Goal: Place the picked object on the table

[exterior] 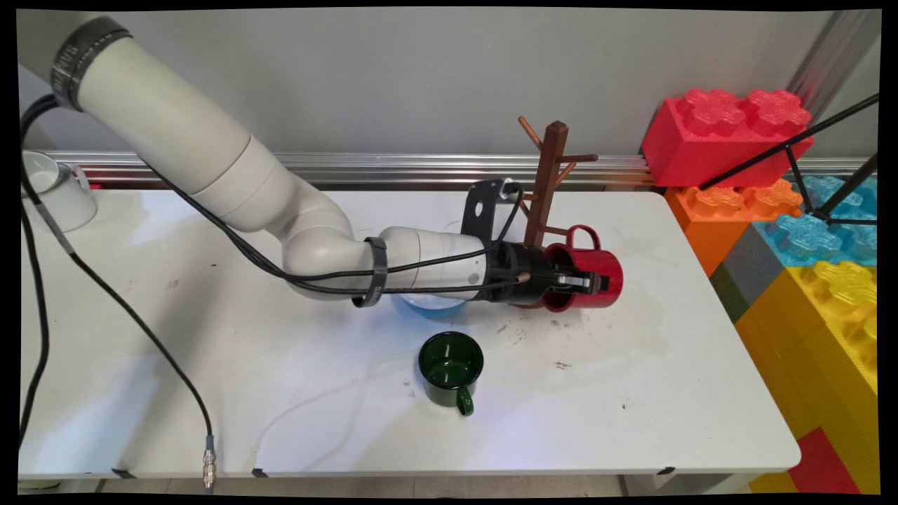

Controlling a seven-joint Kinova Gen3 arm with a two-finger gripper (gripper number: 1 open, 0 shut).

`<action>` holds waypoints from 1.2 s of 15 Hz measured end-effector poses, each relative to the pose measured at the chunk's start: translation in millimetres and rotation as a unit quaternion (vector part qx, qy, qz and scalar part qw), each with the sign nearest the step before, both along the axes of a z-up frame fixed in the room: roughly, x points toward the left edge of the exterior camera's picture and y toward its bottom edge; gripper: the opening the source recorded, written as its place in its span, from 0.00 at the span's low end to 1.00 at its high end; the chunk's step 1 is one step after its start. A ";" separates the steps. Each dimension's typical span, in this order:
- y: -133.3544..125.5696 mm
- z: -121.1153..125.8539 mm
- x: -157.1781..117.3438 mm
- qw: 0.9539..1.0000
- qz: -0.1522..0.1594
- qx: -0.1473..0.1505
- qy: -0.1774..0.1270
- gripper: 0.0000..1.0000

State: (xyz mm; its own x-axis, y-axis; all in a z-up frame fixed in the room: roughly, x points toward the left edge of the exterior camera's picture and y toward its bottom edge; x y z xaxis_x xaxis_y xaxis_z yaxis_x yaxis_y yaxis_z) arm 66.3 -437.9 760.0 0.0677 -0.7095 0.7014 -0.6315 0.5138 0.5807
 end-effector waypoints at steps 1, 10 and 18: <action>1.1 1.2 -1.3 1.000 -0.003 0.000 0.001 0.00; 17.9 22.7 -11.6 0.999 -0.033 -0.003 -0.003 0.00; 30.7 61.3 -14.2 0.998 -0.051 0.004 -0.044 0.00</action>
